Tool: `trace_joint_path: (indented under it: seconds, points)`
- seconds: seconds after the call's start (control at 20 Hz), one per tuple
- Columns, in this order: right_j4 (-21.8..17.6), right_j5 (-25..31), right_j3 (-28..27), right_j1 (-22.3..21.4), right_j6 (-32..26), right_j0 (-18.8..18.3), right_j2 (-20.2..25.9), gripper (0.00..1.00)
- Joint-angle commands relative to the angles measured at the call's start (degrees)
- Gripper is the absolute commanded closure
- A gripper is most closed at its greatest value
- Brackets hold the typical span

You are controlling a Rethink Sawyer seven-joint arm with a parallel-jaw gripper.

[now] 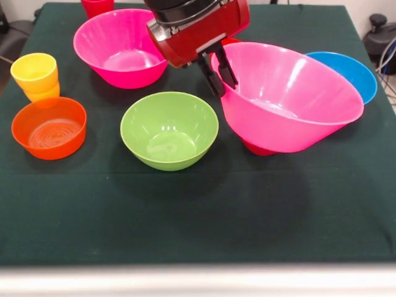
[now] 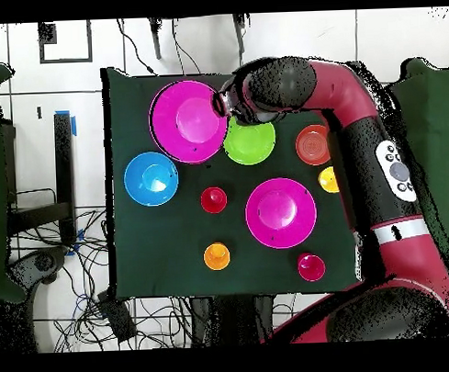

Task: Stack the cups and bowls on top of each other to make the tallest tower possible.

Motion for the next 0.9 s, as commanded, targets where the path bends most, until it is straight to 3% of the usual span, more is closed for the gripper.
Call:
trace_joint_path:
  seconds: [0.05, 0.5, 0.9]
  points:
    - [-4.7, 4.1, -5.95, 3.02, -19.62, 2.59, -1.2, 1.0]
    - [-6.13, 1.0, -6.75, 5.45, -18.85, 2.9, -1.34, 1.0]
    - [-7.49, 1.78, -16.41, 11.59, -22.5, 4.94, -1.12, 1.0]
